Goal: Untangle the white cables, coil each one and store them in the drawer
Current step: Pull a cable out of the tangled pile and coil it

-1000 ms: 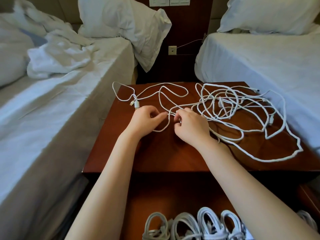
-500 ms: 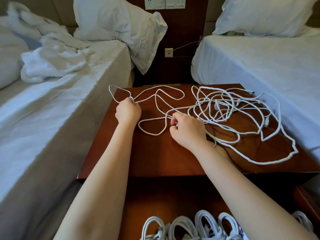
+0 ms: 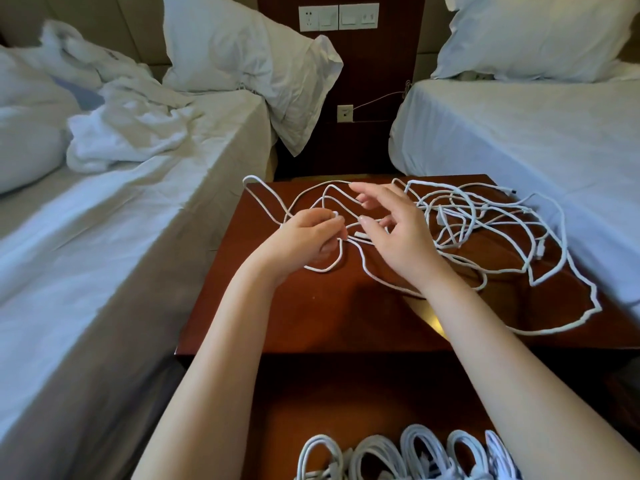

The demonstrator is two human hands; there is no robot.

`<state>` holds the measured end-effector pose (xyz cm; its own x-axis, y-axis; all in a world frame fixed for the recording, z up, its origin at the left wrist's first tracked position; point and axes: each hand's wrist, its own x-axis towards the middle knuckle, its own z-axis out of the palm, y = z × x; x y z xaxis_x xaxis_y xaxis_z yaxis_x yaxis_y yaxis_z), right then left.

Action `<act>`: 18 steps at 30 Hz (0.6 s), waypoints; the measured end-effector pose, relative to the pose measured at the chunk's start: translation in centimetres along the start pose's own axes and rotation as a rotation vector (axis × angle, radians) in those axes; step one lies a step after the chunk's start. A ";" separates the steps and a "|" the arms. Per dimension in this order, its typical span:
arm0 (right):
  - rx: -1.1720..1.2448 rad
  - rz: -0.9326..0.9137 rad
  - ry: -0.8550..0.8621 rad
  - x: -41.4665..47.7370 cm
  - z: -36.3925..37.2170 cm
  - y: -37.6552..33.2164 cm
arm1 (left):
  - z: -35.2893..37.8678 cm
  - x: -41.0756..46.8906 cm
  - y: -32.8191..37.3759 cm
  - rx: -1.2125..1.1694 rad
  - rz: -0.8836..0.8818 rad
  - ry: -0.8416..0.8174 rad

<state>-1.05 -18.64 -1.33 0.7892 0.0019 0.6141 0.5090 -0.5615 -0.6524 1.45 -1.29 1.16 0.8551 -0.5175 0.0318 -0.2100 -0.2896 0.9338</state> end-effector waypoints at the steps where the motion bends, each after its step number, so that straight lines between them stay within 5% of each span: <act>1: 0.000 -0.029 -0.037 0.1 -0.3 -0.2 | 0.1 -0.4 0.7 0.013 0.028 -0.021; 13: 0.131 -0.137 -0.209 0.5 -0.9 -3.2 | -1.7 -4.3 5.7 0.112 0.123 -0.158; 18: 0.088 -0.035 -0.205 0.1 -0.9 -2.3 | -2.3 -5.1 6.4 0.049 0.216 -0.194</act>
<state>-2.46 -18.07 0.64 0.8189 0.1931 0.5404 0.5587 -0.4834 -0.6739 -3.20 1.36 7.78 0.6823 -0.7145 0.1547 -0.4040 -0.1922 0.8944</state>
